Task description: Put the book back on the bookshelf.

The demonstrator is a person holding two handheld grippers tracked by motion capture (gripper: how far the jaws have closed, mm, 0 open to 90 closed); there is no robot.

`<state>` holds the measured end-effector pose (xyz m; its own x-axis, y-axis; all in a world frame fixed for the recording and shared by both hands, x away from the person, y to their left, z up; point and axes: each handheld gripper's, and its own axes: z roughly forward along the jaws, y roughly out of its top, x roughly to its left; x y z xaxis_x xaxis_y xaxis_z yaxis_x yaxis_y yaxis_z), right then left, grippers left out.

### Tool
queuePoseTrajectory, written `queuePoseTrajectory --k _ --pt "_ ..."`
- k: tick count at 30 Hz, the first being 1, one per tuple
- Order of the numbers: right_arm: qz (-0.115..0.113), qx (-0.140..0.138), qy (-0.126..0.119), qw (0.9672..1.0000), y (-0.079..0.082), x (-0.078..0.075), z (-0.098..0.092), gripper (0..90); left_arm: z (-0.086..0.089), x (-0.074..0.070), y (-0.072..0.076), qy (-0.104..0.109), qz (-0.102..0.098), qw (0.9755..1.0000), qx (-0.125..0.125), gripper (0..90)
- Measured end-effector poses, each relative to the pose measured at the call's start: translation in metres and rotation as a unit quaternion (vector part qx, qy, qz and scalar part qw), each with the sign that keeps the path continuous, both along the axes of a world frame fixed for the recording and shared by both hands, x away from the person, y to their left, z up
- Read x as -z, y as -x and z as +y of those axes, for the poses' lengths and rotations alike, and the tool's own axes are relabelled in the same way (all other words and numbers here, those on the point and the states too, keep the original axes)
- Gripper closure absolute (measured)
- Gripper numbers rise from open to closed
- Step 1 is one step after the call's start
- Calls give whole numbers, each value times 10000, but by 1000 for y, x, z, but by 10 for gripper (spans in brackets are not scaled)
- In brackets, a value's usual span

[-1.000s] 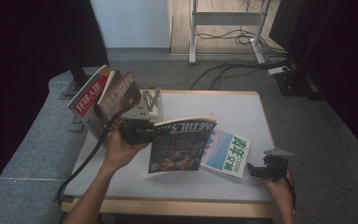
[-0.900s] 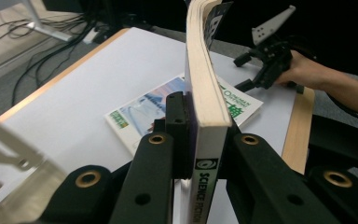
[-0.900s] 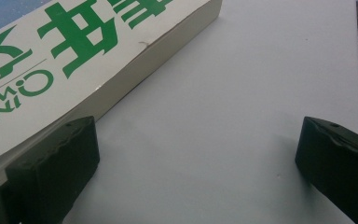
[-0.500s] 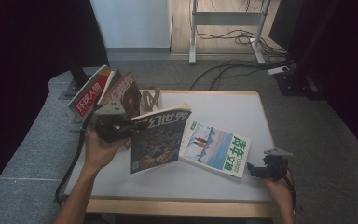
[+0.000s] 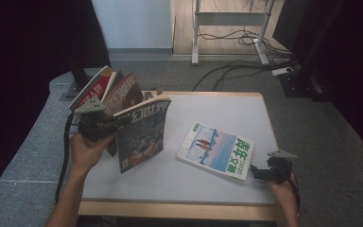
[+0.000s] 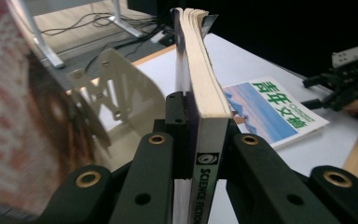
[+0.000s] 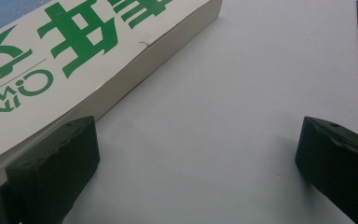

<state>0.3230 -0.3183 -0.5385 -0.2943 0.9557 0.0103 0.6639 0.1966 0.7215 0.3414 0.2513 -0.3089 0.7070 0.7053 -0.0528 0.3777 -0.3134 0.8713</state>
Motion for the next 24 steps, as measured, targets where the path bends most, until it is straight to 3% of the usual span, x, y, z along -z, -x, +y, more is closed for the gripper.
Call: queuePoseTrajectory --k 11,24 --pt "4 1 -2 10000 0 0 0 0 23 0 -1 144 -52 9989 -432 826" --pt "4 1 -3 10000 0 0 0 0 44 -2 -9 199 -37 9950 -975 826"
